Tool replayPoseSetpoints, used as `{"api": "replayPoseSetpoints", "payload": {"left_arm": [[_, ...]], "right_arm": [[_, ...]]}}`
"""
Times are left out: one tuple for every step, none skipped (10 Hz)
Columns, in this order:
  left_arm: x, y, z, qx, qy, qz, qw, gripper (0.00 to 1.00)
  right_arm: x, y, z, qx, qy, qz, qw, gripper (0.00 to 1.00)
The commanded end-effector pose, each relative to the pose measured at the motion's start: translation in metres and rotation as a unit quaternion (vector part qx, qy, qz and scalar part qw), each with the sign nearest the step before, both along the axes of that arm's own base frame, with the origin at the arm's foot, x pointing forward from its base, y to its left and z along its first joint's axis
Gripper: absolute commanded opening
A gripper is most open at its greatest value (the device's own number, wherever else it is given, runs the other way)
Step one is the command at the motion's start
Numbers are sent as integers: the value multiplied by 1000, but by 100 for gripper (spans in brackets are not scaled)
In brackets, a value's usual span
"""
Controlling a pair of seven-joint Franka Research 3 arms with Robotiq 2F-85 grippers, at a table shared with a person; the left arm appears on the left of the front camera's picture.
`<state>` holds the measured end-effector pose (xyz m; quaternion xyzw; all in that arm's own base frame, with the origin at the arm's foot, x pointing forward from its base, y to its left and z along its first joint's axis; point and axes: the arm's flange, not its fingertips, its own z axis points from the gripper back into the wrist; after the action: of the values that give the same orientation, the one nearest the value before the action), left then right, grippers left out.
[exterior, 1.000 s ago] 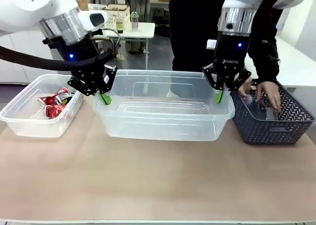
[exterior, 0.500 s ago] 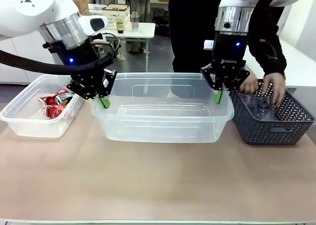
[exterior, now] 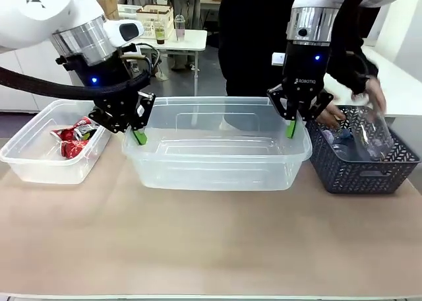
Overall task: Sort the waste into each basket.
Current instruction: Offer the picked Organizing box to the human.
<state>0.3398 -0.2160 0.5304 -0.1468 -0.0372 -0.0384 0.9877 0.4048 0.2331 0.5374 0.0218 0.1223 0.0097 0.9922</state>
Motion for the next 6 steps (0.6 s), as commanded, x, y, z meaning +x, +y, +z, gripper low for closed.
{"api": "replayPoseSetpoints", "payload": {"left_arm": [[-2,5,3,-8,-7,5,1000,0],[-2,5,3,-8,-7,5,1000,0],[-2,5,3,-8,-7,5,1000,0],[-2,5,3,-8,-7,5,1000,0],[-2,5,3,-8,-7,5,1000,0],[-2,5,3,-8,-7,5,1000,0]], "right_arm": [[1,0,2,-10,5,10,1000,0],[1,0,2,-10,5,10,1000,0],[1,0,2,-10,5,10,1000,0],[1,0,2,-10,5,10,1000,0],[1,0,2,-10,5,10,1000,0],[1,0,2,-10,5,10,1000,0]]}}
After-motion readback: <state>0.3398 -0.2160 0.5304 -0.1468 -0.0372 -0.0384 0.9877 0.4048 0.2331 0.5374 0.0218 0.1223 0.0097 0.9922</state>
